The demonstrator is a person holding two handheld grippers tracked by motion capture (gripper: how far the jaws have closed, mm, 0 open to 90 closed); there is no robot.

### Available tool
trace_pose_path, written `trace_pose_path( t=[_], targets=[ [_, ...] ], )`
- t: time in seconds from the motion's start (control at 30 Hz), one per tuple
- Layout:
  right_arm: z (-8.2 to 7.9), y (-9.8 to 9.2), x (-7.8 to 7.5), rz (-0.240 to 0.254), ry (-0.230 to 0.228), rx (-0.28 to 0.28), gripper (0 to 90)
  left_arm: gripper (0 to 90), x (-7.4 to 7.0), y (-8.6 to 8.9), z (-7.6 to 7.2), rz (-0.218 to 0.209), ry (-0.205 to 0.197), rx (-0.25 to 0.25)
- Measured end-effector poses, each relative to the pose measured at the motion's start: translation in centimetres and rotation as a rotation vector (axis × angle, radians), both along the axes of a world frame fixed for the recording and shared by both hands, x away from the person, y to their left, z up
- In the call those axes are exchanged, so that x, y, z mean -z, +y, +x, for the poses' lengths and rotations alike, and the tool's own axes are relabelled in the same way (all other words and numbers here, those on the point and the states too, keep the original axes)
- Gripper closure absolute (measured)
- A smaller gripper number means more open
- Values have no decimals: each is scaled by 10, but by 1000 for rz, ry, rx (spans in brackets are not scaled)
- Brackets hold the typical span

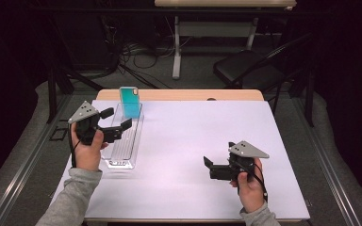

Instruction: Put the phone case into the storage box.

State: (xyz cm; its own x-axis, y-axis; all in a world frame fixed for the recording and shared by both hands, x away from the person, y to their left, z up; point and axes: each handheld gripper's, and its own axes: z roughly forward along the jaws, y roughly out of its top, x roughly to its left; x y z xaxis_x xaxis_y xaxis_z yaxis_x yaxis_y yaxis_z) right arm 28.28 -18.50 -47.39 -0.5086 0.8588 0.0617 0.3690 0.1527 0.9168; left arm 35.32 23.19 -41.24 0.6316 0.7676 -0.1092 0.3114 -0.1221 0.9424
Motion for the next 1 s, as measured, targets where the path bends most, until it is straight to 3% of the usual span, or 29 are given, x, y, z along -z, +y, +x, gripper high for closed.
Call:
trace_pose_path(
  t=[0.2, 0.33, 0.63, 0.77, 1.0],
  targets=[
    [-8, -9, 4, -9, 5, 21, 0, 94, 9, 7, -17, -12, -6, 30],
    [-12, -15, 7, -21, 4, 43, 0, 0, 17, 10, -29, 2, -20, 85],
    [-22, -28, 15, -75, 7, 65, 0, 5, 36, 26, -44, -14, -17, 43],
    [-25, -34, 18, -73, 1, 80, 0, 5, 47, 33, -47, -10, -12, 21],
    [-27, -47, 25, -50, -1, 131, 0, 5, 65, 46, -52, -54, -16, 6]
  ],
)
